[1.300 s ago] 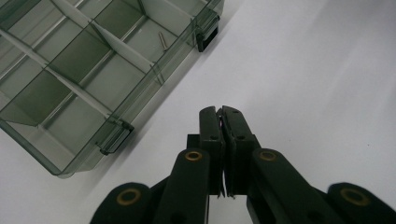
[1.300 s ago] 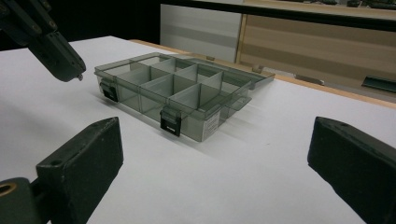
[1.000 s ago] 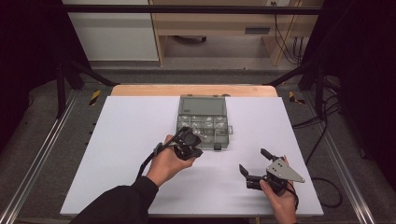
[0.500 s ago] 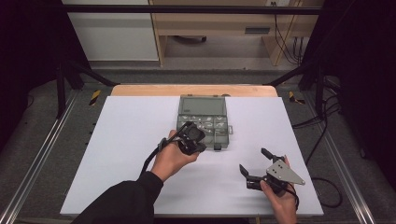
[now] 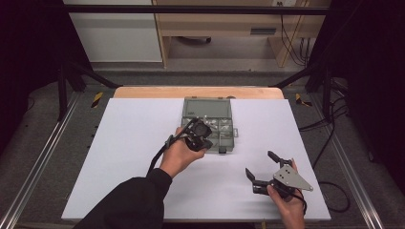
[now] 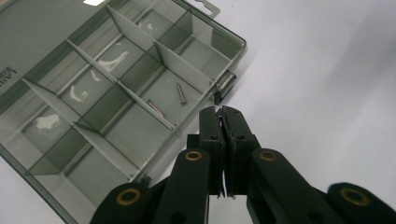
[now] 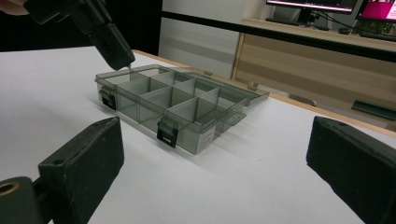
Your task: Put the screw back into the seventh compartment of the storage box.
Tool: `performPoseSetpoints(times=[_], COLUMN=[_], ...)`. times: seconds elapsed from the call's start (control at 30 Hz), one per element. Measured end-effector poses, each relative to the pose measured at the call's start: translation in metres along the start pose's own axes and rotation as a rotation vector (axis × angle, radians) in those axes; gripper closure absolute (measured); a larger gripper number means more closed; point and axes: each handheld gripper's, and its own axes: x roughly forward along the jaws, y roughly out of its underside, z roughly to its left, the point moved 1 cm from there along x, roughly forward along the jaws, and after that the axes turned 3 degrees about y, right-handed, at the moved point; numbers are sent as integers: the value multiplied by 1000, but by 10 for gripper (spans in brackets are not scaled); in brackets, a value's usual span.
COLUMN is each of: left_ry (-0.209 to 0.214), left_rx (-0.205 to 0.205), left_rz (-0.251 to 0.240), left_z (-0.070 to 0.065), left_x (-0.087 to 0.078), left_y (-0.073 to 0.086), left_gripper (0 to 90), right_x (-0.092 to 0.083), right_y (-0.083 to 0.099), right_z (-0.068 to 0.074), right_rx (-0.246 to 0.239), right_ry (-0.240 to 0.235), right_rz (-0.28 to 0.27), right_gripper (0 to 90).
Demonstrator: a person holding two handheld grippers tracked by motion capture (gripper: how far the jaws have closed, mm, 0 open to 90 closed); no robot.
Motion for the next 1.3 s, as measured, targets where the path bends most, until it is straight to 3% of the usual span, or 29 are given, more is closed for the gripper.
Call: performPoseSetpoints(times=[0.17,0.47,0.67,0.73,0.83,0.93,1.3], left_ry=[-26,-34,-40,-47,-62,-77,-70], left_rx=[6,-18,-36,-37,4,20,4], left_rz=[-9,-26,-69,-96,-120,-133,-177], left_z=[6,20,26,27,23,21,15], left_x=[10,30,37,37,32,26,12], left_y=[-6,-12,-15,-15,-16,-16,-15], left_gripper=[877,877,874,824,757,672,353], right_x=[1,0,1,1,0,1,1], right_y=[1,1,2,2,2,2,2], right_z=[-1,-2,-3,-3,-4,-4,-3], right_rx=[-2,9,13,13,15,17,21], right_ry=[1,1,0,0,-1,-3,-3], right_rz=[3,6,7,8,9,14,18], right_gripper=[41,40,40,40,39,38,37])
